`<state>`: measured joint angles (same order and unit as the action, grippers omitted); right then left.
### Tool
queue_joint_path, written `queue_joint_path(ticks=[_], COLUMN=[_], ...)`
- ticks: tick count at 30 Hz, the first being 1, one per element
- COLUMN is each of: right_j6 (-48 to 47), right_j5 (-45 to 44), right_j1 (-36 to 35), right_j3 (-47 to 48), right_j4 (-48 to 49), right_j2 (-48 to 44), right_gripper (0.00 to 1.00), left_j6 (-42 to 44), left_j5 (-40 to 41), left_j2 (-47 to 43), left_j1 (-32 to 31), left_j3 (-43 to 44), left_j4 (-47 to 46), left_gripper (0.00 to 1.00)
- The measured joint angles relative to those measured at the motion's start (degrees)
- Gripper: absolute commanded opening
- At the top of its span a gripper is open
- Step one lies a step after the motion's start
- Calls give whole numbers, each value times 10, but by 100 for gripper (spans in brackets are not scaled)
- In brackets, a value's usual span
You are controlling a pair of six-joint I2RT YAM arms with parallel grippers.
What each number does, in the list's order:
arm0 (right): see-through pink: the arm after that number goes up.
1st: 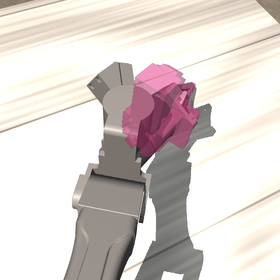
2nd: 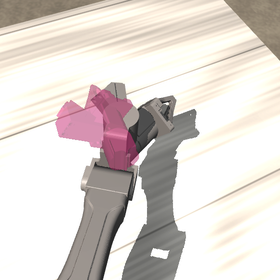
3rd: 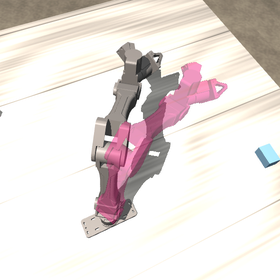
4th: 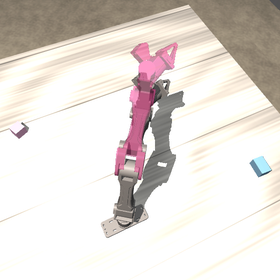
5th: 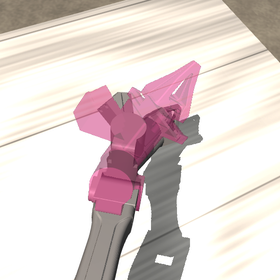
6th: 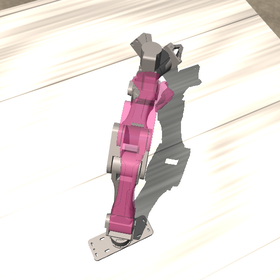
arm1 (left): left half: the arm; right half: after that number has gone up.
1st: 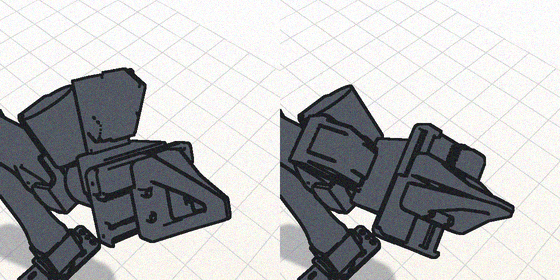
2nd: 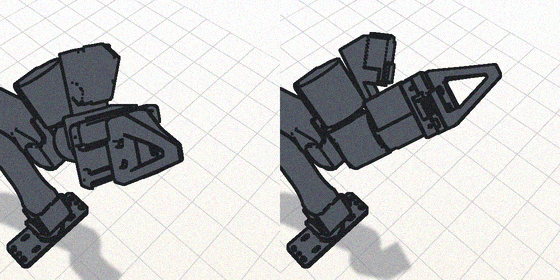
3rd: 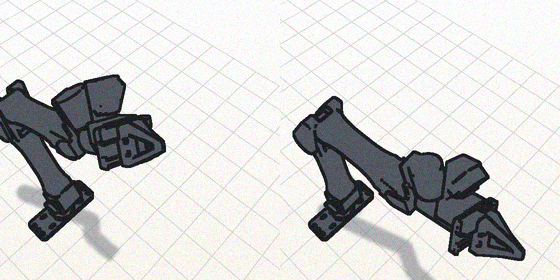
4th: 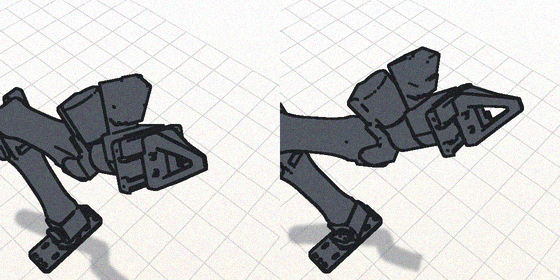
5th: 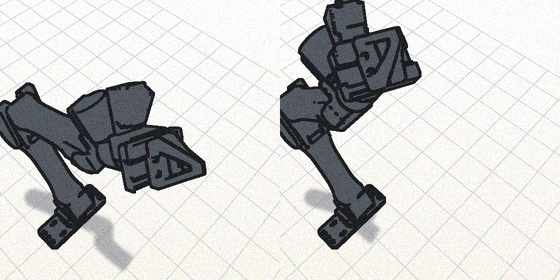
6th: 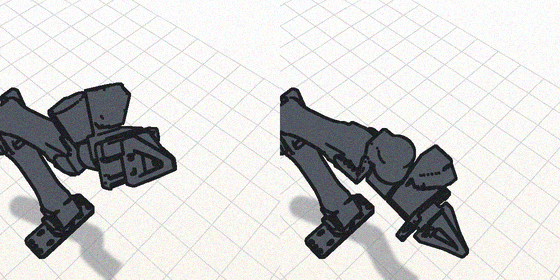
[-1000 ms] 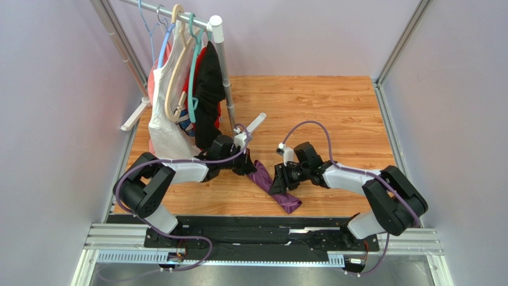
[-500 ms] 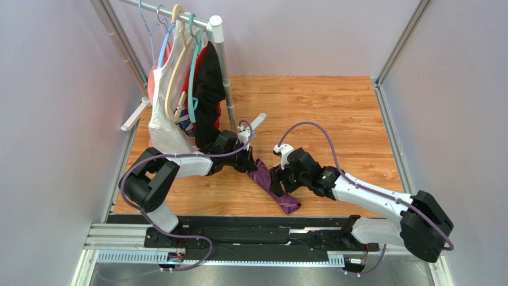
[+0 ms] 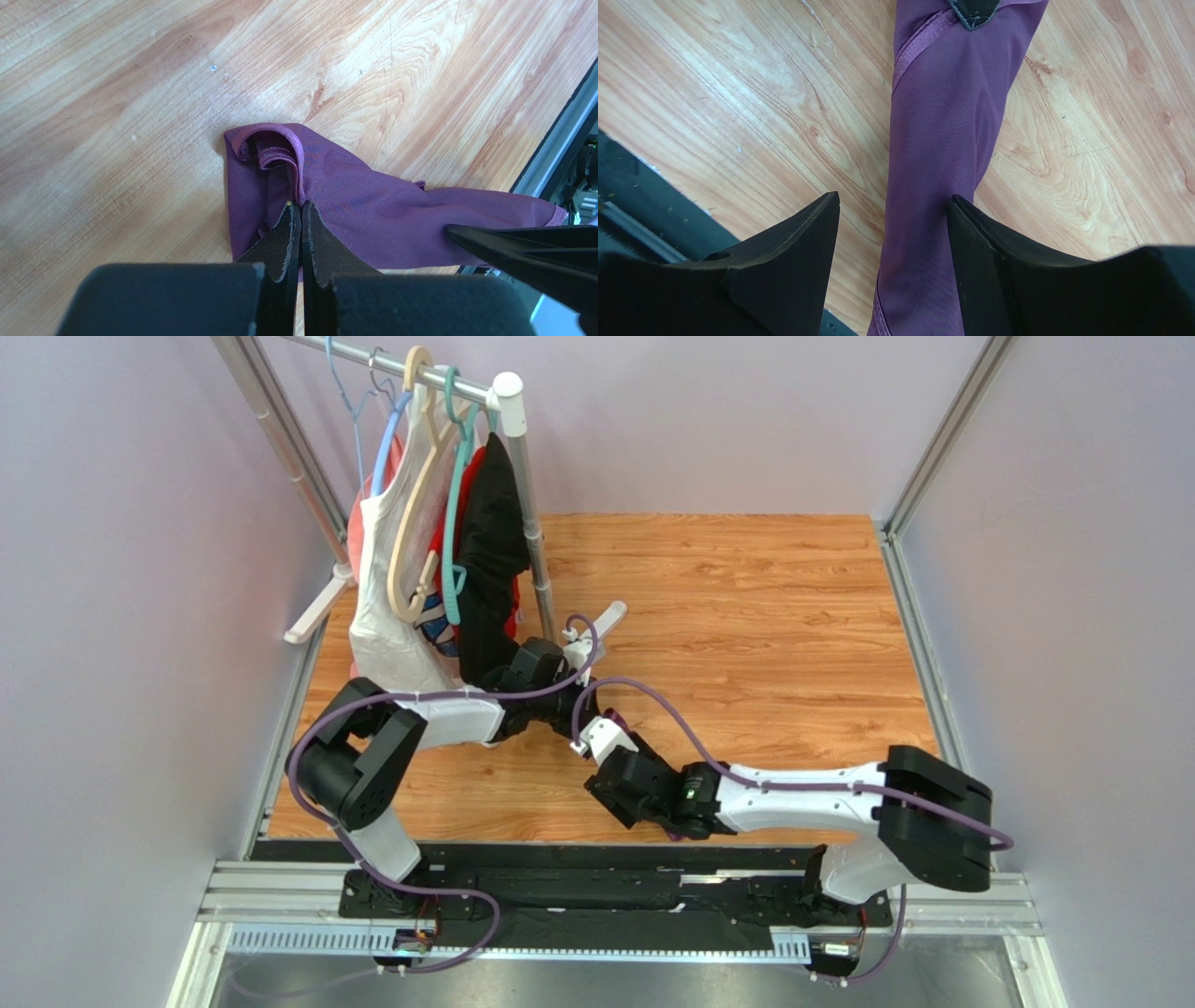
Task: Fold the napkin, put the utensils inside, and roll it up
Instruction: Roll the napkin with the utensil
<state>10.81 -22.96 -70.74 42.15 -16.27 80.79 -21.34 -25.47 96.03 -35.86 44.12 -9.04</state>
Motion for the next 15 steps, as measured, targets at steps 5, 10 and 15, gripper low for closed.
queue_joint_path(ticks=[5, 10, 15], right_j6=[-11, -12, -7], right_j5=[-41, -74, -101], right_j1=[-11, -11, -8], right_j3=[11, 15, 15], right_j4=[7, 15, 24], right_j2=[45, 78, 98], right_gripper=[60, 57, 43], left_j6=[0, 4, 12], left_j5=[0, -2, -6], left_j2=[1, 1, 1], left_j1=[0, 0, 0], left_j3=[3, 3, 3], left_j4=[4, 6, 7], left_gripper=[0, 0, 0])
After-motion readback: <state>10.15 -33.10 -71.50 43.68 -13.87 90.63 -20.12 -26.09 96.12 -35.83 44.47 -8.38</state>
